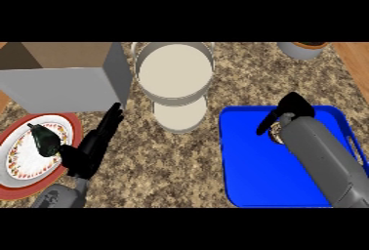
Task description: Pick the cupcake from the tray and place it in the tiered basket
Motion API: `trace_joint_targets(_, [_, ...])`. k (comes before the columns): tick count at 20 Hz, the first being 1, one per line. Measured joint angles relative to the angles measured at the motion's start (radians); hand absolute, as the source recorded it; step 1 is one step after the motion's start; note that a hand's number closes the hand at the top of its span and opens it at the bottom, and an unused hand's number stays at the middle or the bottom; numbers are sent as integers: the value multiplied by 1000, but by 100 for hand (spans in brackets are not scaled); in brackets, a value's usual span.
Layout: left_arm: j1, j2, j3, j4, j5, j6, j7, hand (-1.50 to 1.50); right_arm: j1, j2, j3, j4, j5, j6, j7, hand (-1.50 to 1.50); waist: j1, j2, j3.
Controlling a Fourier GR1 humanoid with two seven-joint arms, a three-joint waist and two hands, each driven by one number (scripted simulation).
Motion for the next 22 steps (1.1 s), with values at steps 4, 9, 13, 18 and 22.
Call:
trace_joint_targets(4, [-8, -10, 11, 16, -8, -3, -7, 0, 53, 9, -27, -15, 26, -16, -8, -150, -2, 1, 0])
trace_joint_targets(9, [5, -21, 9, 8, -27, -9, -10, 0, 118, 22, -59, -53, 57, -29, -18, -150, 1, 2, 0])
trace_joint_targets(13, [-6, -34, 21, 29, -37, -20, -17, 0, 145, 34, -86, -65, 85, -33, -26, -150, 4, 3, 0])
trace_joint_targets(18, [-12, -48, 38, 31, -48, -31, -8, 0, 191, 53, -123, -76, 121, -46, -51, 150, 7, 4, 0])
trace_joint_targets(22, [-6, -49, 50, 19, -64, -45, -3, 0, 174, 64, -165, -43, 178, -95, -111, 150, 13, 4, 0])
